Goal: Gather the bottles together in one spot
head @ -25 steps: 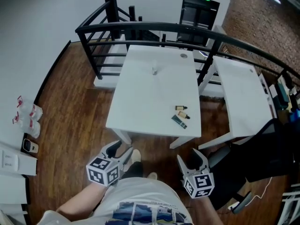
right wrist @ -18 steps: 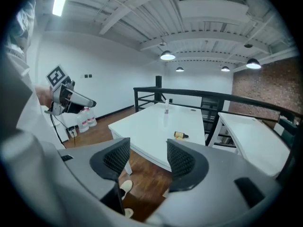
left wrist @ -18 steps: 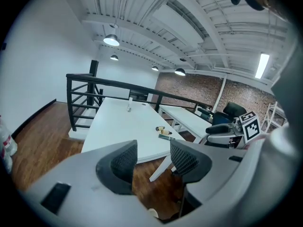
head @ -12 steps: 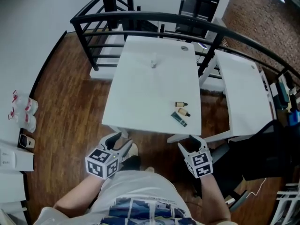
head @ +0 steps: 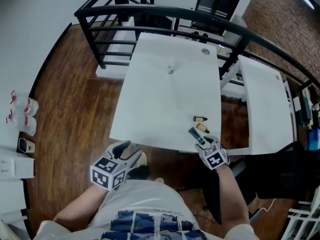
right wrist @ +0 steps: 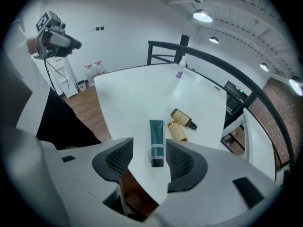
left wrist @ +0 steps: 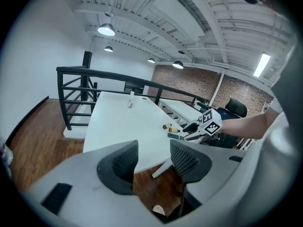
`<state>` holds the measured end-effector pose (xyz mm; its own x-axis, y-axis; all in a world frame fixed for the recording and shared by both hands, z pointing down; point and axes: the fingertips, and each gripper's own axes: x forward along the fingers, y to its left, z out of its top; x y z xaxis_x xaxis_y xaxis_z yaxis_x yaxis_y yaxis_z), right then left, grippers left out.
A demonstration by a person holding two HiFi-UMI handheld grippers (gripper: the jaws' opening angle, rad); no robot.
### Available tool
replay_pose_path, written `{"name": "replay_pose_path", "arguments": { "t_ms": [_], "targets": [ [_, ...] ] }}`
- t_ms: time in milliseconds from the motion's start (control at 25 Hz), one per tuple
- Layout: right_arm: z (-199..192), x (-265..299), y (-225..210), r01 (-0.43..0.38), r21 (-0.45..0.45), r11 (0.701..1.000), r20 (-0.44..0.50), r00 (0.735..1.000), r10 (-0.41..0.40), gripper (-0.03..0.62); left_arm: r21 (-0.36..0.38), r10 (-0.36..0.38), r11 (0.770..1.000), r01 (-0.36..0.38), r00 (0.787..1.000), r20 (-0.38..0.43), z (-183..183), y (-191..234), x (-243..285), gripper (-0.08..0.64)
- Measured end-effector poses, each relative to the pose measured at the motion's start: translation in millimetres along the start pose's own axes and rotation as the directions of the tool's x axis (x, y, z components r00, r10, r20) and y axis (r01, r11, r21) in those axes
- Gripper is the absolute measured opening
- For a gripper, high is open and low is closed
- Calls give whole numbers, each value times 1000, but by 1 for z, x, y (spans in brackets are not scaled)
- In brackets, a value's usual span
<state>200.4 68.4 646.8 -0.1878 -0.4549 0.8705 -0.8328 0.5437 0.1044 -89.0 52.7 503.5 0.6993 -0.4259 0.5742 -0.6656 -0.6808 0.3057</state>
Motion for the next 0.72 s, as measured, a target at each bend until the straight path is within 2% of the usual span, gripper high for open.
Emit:
{"name": "replay_pose_path", "arguments": {
  "t_ms": [120,200,320,360,480,560,600,640,680,720],
  "targets": [
    [-19,32,-16,3,24,1000,-82,997,-1,186,-11,-8,1000,8,1000,-23,0,19,6,209],
    [-28,45,-24,-22,85,996,-117,993,32,184,-14,-20,1000,19,999,-45,-1,30,13,209],
    [-26,50,-21,-85,165,983,-114,988,105,161,-15,-48,999,47,996,-71,2,45,26,209],
    [-26,50,-19,-89,164,982,-120,987,109,132,-13,-61,998,60,995,-77,4,48,31,209],
    [-17,48,-16,-89,223,971,-96,989,113,130,-2,-110,994,110,990,-90,14,55,47,209],
    [11,39,-9,-127,345,930,12,991,131,129,-11,-166,986,166,982,-91,24,53,58,209],
    [32,30,-3,-169,411,896,97,985,141,129,-32,-212,977,210,974,-84,29,49,63,209],
    [57,20,5,-231,466,854,198,968,154,129,-66,-271,962,266,960,-68,37,43,68,209],
    [86,7,14,-315,501,806,311,935,172,129,-110,-340,936,334,939,-40,46,35,71,209],
    [116,-7,25,-417,508,754,429,881,198,129,-158,-416,898,411,909,-2,56,26,75,207]
  ]
}}
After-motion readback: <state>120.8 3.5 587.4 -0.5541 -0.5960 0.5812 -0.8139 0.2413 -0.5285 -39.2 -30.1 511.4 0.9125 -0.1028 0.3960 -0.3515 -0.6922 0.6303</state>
